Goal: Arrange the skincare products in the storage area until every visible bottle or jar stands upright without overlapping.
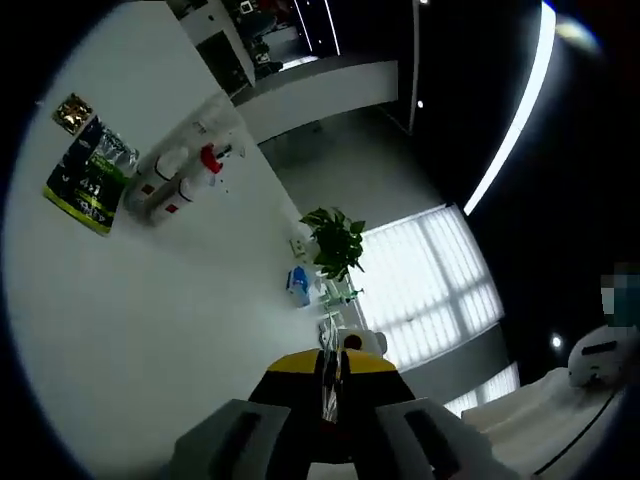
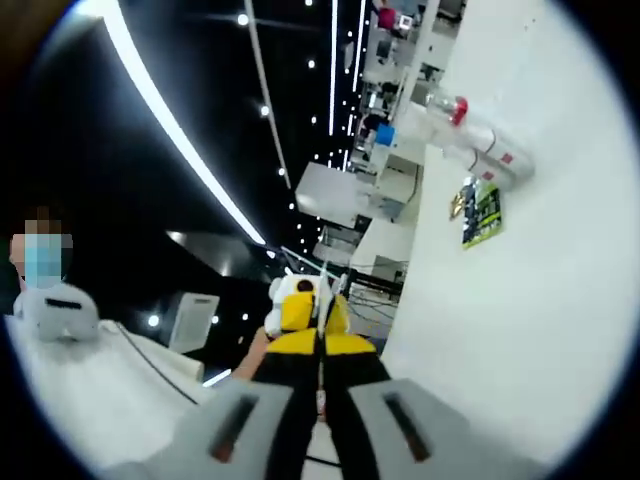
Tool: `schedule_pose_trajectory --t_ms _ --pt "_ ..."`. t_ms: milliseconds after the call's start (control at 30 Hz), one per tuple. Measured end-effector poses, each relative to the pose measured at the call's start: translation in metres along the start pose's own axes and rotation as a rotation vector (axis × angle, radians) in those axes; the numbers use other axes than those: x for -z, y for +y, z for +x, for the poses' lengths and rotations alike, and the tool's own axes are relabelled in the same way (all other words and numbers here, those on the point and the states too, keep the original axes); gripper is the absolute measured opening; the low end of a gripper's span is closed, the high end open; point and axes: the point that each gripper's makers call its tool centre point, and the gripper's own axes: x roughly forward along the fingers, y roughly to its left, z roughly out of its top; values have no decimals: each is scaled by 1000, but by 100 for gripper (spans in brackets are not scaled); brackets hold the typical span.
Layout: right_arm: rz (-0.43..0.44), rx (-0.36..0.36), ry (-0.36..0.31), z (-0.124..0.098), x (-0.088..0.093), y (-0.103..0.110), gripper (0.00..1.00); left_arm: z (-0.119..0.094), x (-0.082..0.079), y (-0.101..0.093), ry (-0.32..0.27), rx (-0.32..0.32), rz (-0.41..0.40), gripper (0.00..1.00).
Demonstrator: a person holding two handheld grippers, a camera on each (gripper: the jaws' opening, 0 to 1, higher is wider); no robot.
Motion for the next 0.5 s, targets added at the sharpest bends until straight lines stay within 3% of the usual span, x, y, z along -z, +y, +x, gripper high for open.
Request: schedule_pose_trajectory --t_ms 167,300,367,433,500 --pt "-19 7 0 1 2 -1 1 0 -3 1 1 -17 59 1" --pt "-52 62 -94 0 -12 -13 7 -3 -7 5 -46 -36 57 1" --pt "-1 14 -99 0 -13 -4 3 -3 -5 6 -55 -45 65 1" --pt "-42 49 -87 -2 -12 -9 0 -3 -5 6 -64 -24 45 1" --pt "-19 64 -92 -3 -12 -13 0 -3 -2 11 -47 -42 41 2"
